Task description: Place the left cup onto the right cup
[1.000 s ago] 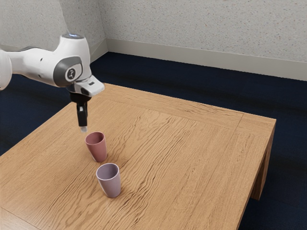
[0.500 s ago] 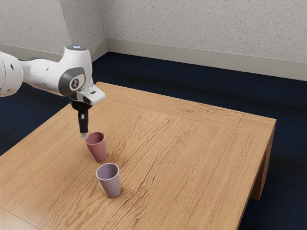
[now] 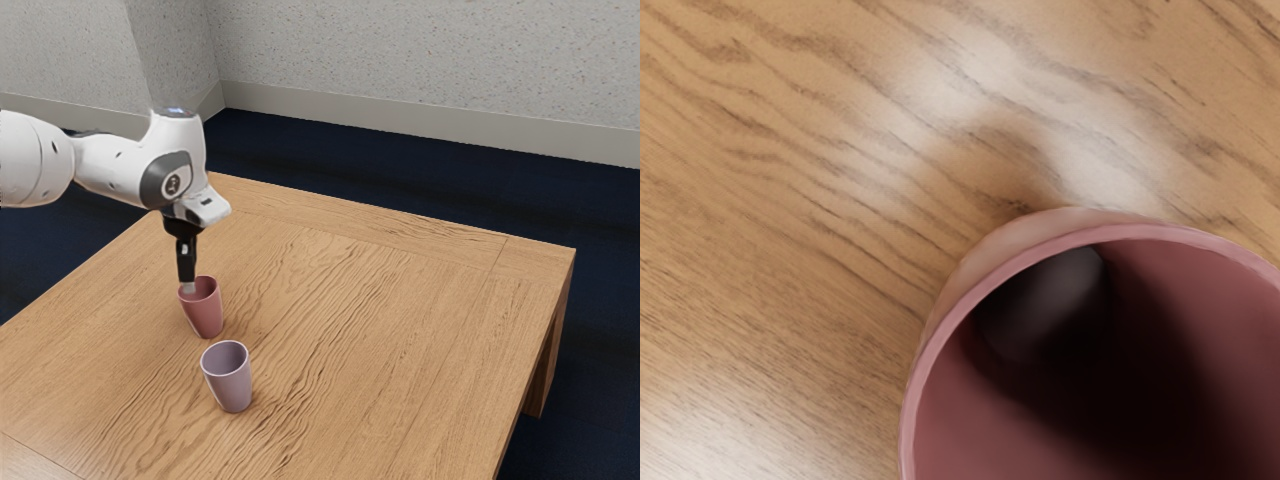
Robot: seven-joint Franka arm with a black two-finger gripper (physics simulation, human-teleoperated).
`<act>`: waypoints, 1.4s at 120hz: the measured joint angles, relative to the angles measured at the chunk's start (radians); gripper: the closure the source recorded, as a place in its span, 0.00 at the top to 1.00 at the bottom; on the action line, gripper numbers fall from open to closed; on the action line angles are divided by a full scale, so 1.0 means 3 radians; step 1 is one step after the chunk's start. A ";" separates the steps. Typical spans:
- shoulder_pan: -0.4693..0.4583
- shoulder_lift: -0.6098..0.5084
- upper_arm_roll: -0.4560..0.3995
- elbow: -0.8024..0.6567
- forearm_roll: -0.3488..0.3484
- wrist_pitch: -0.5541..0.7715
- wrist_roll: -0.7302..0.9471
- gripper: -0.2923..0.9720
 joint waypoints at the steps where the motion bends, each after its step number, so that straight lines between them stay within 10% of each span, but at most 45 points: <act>1: 0.0000 0.0004 0.0000 0.0006 0.0000 0.0003 0.0002 0.74; 168: -0.0107 0.0372 -0.0010 0.0312 -0.0104 0.0192 0.0138 0.17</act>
